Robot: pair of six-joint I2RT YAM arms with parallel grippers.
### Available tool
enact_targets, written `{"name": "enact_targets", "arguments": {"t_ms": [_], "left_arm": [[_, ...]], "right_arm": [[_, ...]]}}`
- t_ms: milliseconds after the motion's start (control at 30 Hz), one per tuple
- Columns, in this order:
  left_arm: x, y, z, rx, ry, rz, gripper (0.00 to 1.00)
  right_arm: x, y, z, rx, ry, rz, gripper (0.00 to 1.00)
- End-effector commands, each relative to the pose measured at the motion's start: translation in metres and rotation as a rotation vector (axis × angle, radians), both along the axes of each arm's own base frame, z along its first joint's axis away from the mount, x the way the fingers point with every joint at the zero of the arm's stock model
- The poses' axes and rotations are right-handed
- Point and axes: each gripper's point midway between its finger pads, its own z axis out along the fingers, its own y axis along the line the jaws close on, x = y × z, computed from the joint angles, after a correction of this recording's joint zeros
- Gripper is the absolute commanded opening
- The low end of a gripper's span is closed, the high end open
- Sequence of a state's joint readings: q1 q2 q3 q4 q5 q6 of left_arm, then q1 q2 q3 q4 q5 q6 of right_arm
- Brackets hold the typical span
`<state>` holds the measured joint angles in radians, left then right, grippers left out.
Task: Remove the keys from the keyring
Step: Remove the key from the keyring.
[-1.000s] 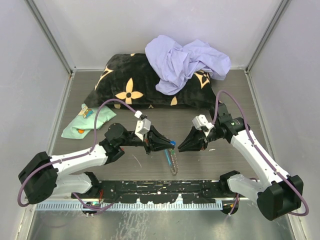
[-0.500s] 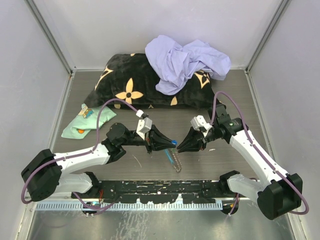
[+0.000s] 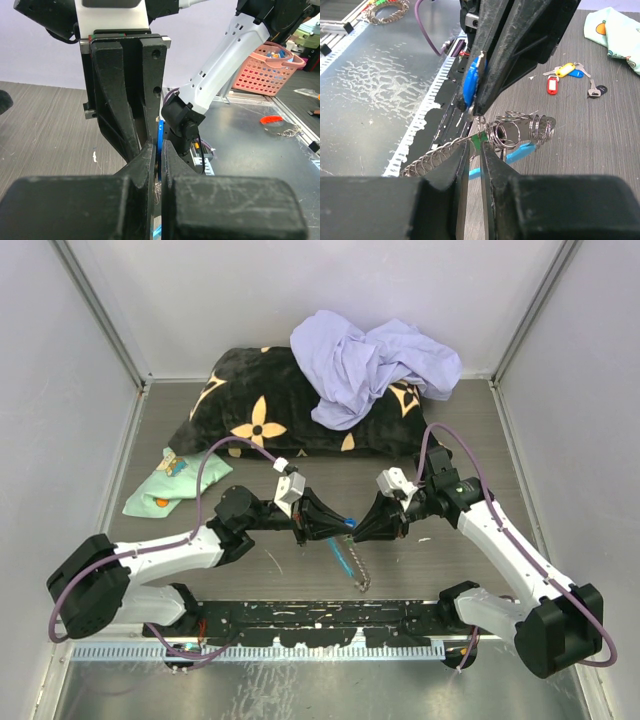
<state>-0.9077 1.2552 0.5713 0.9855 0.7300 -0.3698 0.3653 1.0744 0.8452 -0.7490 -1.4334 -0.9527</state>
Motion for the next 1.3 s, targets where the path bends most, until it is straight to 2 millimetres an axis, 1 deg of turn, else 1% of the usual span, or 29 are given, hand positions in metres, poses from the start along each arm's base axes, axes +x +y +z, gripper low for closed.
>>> {"name": "enact_targets", "arguments": {"t_ms": [0,67,233,300,567,767,1100,1167,1267], "left_arm": [[0.001,0.002,0.053,-0.159,-0.096,0.008,0.00],[0.001,0.001,0.054,-0.162,-0.094,0.006,0.00],[0.000,0.001,0.056,-0.173,-0.097,0.008,0.00],[0.005,-0.004,0.047,-0.154,-0.079,0.016,0.00],[0.008,-0.006,0.046,-0.158,-0.077,0.027,0.00],[0.009,-0.006,0.045,-0.159,-0.079,0.032,0.00],[0.010,-0.006,0.045,-0.167,-0.077,0.044,0.00],[0.010,-0.005,0.046,-0.168,-0.077,0.046,0.00],[0.011,-0.005,0.045,-0.168,-0.076,0.049,0.00]], "right_arm": [[0.006,0.004,0.004,0.005,-0.001,-0.005,0.23],[0.006,0.004,0.004,0.007,0.002,-0.003,0.25],[0.001,0.005,0.008,0.028,0.015,0.018,0.25],[0.000,0.005,0.009,0.030,0.019,0.022,0.25],[-0.003,0.006,0.009,0.034,0.024,0.035,0.25],[-0.002,0.007,0.009,0.033,0.023,0.036,0.18],[0.001,0.008,0.009,0.026,0.032,0.029,0.19],[0.002,0.008,0.009,0.025,0.034,0.026,0.18],[0.003,0.009,0.010,0.020,0.035,0.021,0.12]]}}
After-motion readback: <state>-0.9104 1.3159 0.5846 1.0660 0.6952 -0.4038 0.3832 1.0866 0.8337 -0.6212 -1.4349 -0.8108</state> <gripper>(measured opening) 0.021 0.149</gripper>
